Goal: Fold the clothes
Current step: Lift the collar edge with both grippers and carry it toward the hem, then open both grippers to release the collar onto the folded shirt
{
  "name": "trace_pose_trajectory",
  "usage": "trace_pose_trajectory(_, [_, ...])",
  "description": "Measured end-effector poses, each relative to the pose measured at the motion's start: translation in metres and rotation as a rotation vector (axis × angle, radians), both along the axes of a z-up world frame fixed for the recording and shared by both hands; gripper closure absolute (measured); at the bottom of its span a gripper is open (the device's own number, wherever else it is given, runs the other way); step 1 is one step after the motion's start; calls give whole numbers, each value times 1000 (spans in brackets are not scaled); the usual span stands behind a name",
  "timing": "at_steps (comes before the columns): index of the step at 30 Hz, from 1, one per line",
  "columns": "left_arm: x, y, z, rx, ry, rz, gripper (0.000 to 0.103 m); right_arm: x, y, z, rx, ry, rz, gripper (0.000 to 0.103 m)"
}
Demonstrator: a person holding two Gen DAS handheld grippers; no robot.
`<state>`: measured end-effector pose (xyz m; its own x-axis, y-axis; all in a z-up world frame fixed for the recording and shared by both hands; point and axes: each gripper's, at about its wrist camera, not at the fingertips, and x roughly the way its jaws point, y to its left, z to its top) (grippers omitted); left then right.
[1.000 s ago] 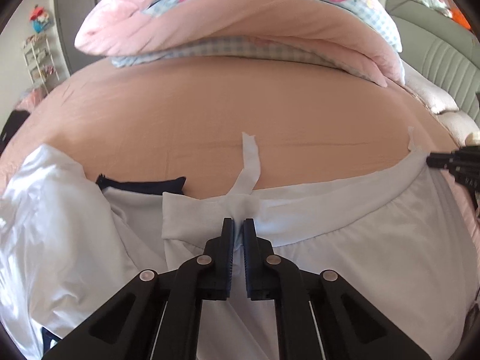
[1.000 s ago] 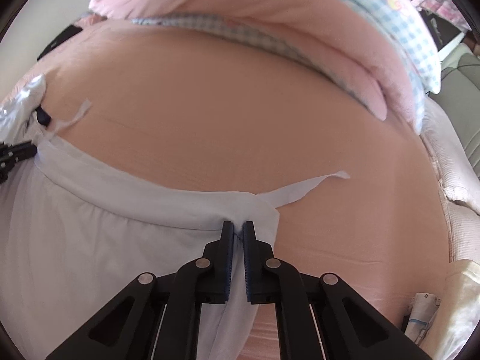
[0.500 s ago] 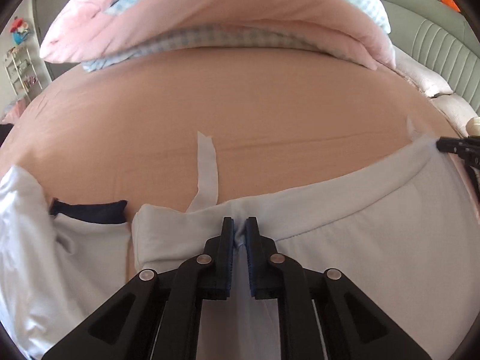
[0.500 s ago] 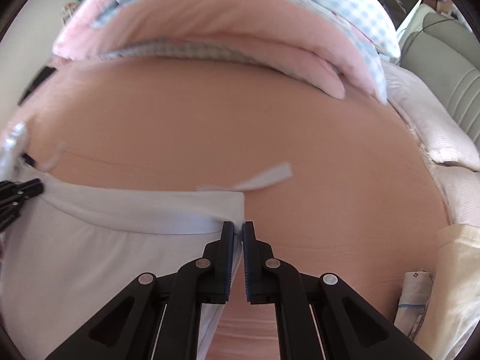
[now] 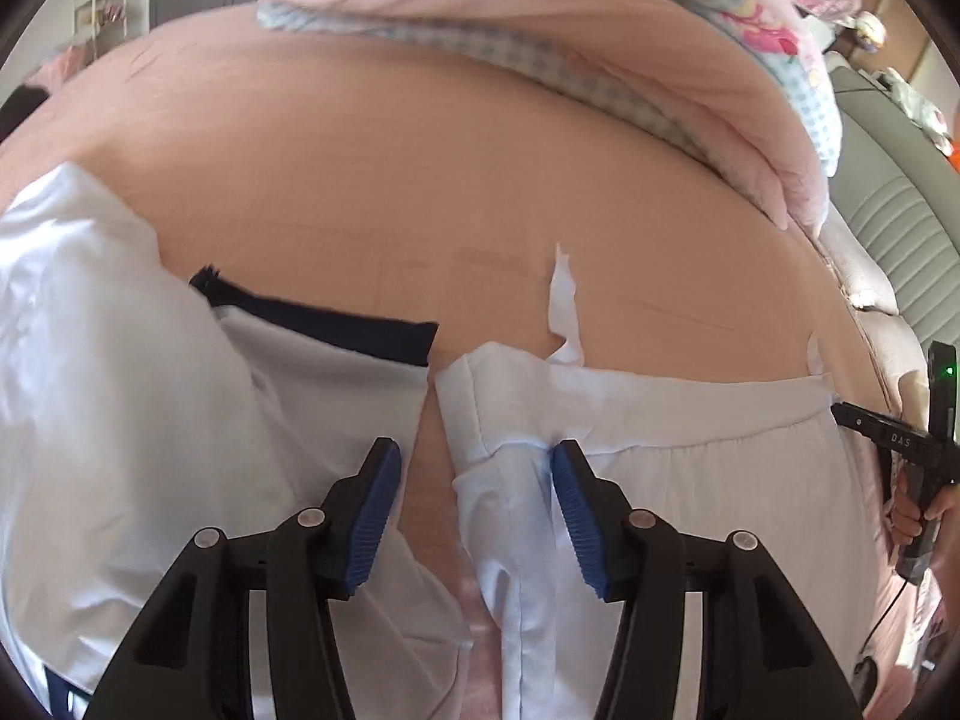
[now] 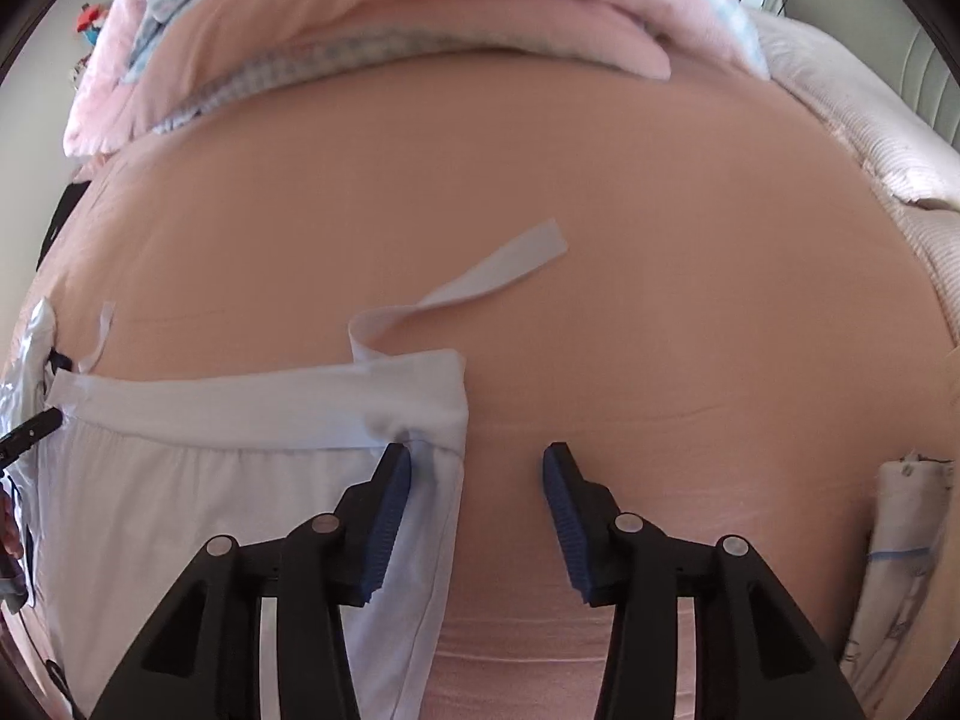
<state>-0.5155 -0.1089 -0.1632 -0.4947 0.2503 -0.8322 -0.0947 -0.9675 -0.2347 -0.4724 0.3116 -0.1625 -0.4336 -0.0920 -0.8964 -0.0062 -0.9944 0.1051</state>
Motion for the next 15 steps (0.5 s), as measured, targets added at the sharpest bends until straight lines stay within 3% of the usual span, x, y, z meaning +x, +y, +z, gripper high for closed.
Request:
trace_pose_trajectory(1, [-1,5,0,-21,15,-15,98,0,-2,0,6,13,6,58])
trace_pose_trajectory(4, [-3,25,6,-136,78,-96,98,-4,-10,3,15,25,47,95])
trace_pose_trajectory(7, [-12,29,-3,-300,50,-178,94,-3,-21,13,140,90,89,96])
trace_pose_trajectory(8, [-17,25,-6,-309,26,-188,88,-6,-22,10,176,81,91,96])
trace_pose_trajectory(9, [-21,19,-6,-283,11,-183,85,-10,-23,5,201,63,91,91])
trace_pose_trajectory(11, [-31,5,1,-222,-35,-129,63,-16,-20,0,216,48,77,66])
trace_pose_trajectory(12, [-30,-1,9,-194,-17,-100,63,-17,-15,3,207,55,62,57])
trace_pose_trajectory(13, [-22,-5,20,-176,27,-83,63,-15,-7,9,160,57,33,52])
trace_pose_trajectory(15, [-5,-10,38,-154,99,-66,61,-9,8,22,65,61,-25,52])
